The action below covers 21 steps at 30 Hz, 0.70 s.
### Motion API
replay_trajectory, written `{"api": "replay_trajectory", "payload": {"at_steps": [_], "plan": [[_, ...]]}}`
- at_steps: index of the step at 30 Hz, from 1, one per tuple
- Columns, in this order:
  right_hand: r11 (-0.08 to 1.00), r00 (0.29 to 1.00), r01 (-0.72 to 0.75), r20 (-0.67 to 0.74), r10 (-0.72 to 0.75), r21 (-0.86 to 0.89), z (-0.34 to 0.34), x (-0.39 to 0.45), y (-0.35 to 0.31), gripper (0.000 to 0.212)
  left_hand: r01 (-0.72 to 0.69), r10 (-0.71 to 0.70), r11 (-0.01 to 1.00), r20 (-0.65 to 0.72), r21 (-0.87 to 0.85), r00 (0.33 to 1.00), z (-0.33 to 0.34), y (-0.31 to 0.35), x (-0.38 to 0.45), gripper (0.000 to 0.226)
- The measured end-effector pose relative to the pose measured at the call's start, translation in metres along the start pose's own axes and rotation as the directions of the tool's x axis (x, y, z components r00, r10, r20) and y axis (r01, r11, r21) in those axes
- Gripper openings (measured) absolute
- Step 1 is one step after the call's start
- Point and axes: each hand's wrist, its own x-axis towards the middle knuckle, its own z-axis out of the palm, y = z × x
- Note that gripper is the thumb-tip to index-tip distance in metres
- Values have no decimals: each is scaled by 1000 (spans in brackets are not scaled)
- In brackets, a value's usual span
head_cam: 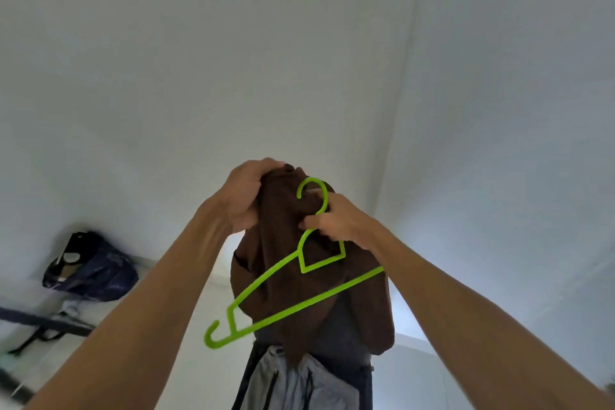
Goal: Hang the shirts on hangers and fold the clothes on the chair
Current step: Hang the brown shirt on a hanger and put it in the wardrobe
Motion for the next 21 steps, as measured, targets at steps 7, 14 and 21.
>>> {"api": "replay_trajectory", "payload": {"at_steps": [7,14,21], "plan": [[992,915,99,-400,-57,83,27,-117,-75,5,137,-99,981,251,-140,963,-29,33,-113,32],[930,887,332,-388,-251,156,24,-225,-146,35,-119,36,813,154,570,987,-35,32,-184,37],[901,883,399,-335,-329,167,8,-295,-158,24,-200,114,868,210,455,971,-24,4,-221,32]]}}
